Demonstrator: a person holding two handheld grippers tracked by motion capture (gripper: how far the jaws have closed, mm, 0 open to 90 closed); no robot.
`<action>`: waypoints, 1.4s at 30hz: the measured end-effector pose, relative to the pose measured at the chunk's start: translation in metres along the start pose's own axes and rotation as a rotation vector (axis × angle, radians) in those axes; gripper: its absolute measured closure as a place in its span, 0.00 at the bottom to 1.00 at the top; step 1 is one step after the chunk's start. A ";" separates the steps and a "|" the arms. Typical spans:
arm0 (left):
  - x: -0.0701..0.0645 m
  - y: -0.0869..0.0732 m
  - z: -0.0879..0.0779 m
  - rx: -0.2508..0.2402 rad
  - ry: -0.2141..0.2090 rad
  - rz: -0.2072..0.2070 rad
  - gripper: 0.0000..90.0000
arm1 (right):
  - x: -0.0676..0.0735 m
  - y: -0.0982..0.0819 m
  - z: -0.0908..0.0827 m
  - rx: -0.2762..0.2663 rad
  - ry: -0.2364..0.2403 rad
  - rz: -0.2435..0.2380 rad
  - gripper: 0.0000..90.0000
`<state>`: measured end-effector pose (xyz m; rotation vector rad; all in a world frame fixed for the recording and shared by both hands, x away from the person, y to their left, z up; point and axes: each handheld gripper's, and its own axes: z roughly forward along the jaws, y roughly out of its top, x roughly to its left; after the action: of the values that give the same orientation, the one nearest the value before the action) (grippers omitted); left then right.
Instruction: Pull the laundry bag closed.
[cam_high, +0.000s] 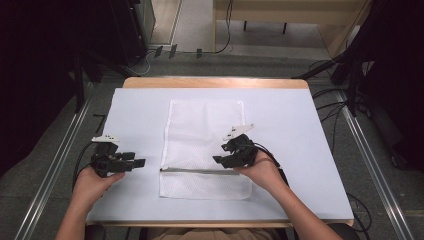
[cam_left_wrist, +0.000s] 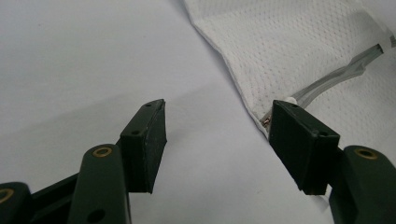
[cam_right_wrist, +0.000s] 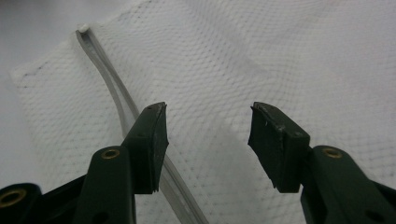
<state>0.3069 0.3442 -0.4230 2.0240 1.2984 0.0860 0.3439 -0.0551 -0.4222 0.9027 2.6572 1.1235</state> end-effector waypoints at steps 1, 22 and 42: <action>0.000 0.000 0.000 0.003 0.006 0.006 0.42 | 0.001 0.001 0.002 -0.002 0.006 -0.003 0.53; 0.003 0.006 0.002 -0.016 -0.003 0.003 0.44 | 0.038 0.033 0.038 0.011 0.082 -0.057 0.60; 0.005 0.006 0.003 -0.014 -0.009 0.005 0.44 | 0.065 0.048 0.076 0.039 0.168 -0.084 0.73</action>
<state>0.3154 0.3446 -0.4231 2.0134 1.2838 0.0885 0.3389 0.0548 -0.4357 0.7252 2.8302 1.1813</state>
